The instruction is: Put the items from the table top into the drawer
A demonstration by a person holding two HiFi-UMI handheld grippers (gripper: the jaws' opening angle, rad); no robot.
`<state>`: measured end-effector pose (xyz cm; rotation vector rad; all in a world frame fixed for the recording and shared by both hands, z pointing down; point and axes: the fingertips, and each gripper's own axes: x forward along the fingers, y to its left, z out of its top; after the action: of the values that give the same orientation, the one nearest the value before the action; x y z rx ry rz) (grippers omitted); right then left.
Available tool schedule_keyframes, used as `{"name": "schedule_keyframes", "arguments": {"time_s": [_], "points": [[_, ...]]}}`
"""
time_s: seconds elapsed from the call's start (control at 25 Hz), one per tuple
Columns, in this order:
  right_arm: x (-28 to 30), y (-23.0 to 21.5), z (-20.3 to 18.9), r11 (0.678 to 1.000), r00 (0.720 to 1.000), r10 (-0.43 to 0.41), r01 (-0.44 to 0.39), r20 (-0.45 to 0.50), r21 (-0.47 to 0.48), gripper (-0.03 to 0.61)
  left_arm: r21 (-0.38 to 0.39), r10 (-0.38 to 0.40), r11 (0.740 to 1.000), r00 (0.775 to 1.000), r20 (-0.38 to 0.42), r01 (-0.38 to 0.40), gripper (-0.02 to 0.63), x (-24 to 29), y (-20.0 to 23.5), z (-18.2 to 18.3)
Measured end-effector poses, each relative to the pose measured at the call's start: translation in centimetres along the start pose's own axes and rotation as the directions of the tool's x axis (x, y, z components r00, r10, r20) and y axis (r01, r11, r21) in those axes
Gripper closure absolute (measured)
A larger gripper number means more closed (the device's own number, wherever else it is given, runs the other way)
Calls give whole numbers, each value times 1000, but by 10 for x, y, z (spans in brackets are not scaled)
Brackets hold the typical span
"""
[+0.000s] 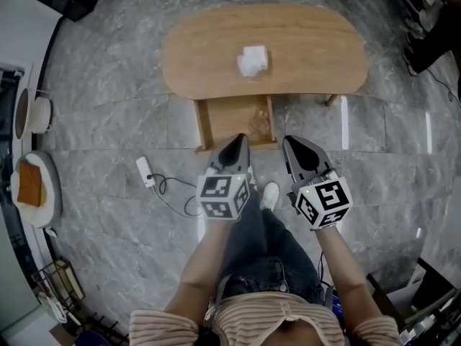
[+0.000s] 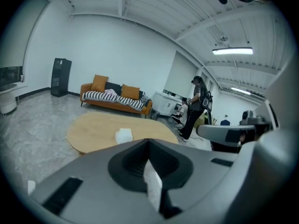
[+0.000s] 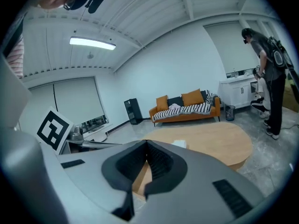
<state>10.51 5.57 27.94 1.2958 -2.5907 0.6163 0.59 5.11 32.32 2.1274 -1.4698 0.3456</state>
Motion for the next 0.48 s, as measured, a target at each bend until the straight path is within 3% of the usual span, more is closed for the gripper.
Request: {"name": "schedule_keyframes", "arguments": {"time_s": [0.48], "points": [[-43, 23, 56, 996, 992, 59, -51, 109, -78, 571, 33, -26, 999, 989, 142, 21, 600, -57, -31, 59]]}}
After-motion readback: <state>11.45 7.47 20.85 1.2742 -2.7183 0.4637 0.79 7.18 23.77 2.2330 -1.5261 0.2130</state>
